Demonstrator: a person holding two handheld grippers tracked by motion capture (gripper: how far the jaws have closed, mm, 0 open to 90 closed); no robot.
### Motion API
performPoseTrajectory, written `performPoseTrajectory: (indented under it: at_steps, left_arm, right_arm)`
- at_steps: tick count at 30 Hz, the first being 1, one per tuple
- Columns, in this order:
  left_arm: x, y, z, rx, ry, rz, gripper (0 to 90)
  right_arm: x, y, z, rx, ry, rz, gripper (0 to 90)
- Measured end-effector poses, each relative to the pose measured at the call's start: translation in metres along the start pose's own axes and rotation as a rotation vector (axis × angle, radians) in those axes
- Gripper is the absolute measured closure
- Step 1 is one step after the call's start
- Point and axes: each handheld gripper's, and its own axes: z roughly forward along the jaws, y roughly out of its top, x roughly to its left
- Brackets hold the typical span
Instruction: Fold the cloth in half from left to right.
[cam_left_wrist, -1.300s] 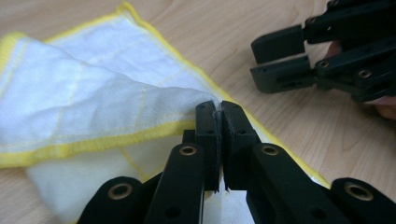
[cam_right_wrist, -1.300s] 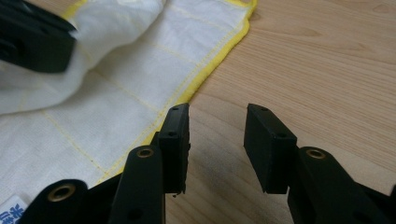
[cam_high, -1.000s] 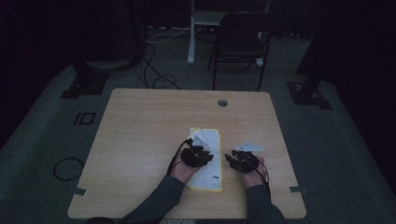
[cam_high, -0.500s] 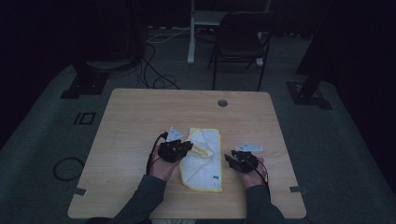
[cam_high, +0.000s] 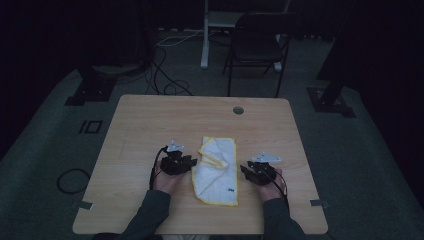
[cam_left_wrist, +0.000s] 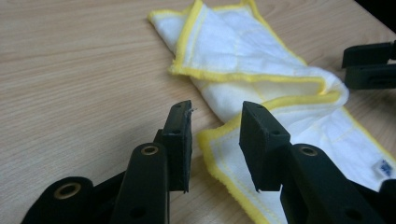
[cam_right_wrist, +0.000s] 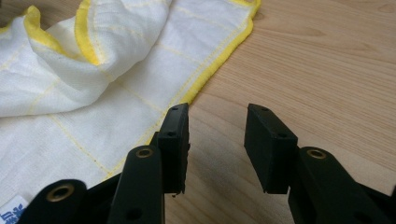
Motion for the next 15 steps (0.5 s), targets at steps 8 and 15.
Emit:
performPoseTrajectory:
  at_steps: [8, 15]
  left_arm:
    - [-0.002, -0.003, 0.015, 0.050, 0.030, 0.046, 59.7]
    - [-0.006, -0.008, 0.021, 0.069, 0.053, 0.084, 60.1]
  right_arm:
    - [0.001, 0.000, 0.000, 0.002, -0.002, -0.002, 60.0]
    - [0.001, 0.000, 0.000, 0.002, -0.002, -0.002, 60.0]
